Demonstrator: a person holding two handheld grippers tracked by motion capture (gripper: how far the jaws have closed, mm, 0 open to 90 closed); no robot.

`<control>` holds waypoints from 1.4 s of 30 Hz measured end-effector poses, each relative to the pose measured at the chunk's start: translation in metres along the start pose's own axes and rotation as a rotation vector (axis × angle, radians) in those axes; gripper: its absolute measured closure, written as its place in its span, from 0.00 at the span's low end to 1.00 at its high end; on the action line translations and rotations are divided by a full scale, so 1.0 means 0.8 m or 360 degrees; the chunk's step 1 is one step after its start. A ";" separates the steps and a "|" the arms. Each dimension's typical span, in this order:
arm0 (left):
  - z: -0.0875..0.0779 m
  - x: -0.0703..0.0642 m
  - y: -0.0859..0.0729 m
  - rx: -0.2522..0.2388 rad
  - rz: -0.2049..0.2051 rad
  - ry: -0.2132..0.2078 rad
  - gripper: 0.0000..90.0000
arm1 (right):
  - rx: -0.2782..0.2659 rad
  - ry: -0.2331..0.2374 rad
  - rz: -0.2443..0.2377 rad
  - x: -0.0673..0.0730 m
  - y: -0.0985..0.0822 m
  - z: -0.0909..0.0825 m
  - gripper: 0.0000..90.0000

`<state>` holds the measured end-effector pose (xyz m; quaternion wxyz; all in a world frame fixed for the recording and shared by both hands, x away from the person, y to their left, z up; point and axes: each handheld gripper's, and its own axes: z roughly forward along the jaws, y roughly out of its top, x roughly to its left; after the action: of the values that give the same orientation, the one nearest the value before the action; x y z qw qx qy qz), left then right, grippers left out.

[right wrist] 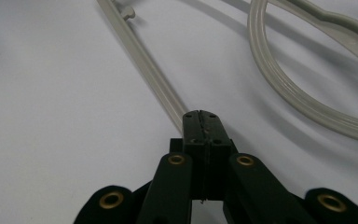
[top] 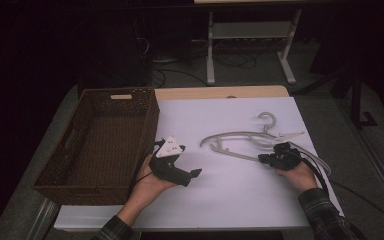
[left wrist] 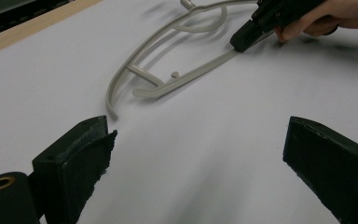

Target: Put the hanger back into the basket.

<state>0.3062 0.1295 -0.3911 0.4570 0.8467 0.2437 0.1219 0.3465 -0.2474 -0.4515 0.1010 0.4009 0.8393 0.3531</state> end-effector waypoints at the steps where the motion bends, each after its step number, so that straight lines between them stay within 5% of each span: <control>1: 0.003 0.000 0.002 -0.0002 0.0005 0.0002 0.08 | 0.0000 0.0000 0.0000 0.000 0.000 0.000 1.00; 33: 0.092 0.041 0.065 0.0084 0.0078 -0.0190 0.16 | 0.0007 0.0008 -0.0010 -0.001 0.001 0.000 1.00; 42: 0.125 0.058 0.079 0.0118 0.0119 -0.0216 0.28 | 0.0009 0.0001 -0.0019 -0.001 0.001 0.000 1.00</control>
<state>0.4079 0.0527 -0.3943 0.4360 0.8778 0.1848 0.0722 0.3477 -0.2474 -0.4511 0.1018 0.3960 0.8428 0.3501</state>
